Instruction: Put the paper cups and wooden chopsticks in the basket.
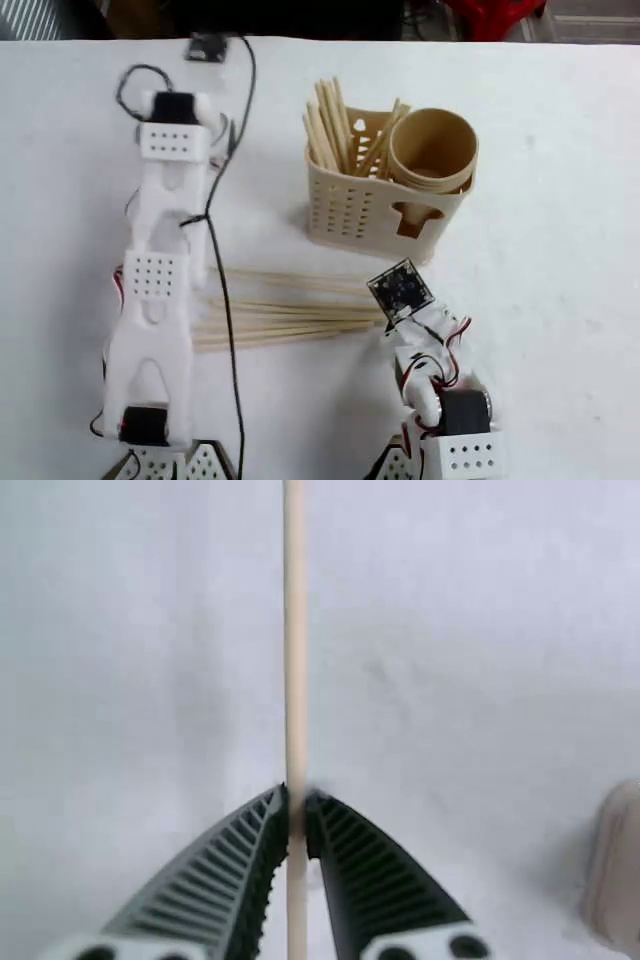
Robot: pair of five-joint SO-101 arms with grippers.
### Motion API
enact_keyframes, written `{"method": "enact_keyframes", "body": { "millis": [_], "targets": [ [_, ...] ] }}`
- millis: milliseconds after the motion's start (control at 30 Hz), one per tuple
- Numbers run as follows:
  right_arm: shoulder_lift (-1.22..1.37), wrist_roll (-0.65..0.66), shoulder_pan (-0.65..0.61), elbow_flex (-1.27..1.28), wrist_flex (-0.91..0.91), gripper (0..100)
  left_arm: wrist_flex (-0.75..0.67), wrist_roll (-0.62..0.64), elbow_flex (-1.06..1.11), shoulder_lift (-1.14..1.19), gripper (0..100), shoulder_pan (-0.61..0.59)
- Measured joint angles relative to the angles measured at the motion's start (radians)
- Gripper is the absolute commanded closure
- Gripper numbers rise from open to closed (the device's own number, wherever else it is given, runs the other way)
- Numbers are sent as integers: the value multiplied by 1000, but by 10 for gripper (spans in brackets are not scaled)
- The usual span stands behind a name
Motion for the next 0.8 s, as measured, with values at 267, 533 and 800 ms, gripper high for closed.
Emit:
{"method": "enact_keyframes", "body": {
  "millis": [267,533,800],
  "targets": [
    [0,0,0,0,0,981,15,11,298,-356,976,-8],
    [0,0,0,0,0,981,-14,15,976,-965,976,120],
    [0,0,0,0,0,981,-503,12,1666,-1600,976,333]
  ]
}}
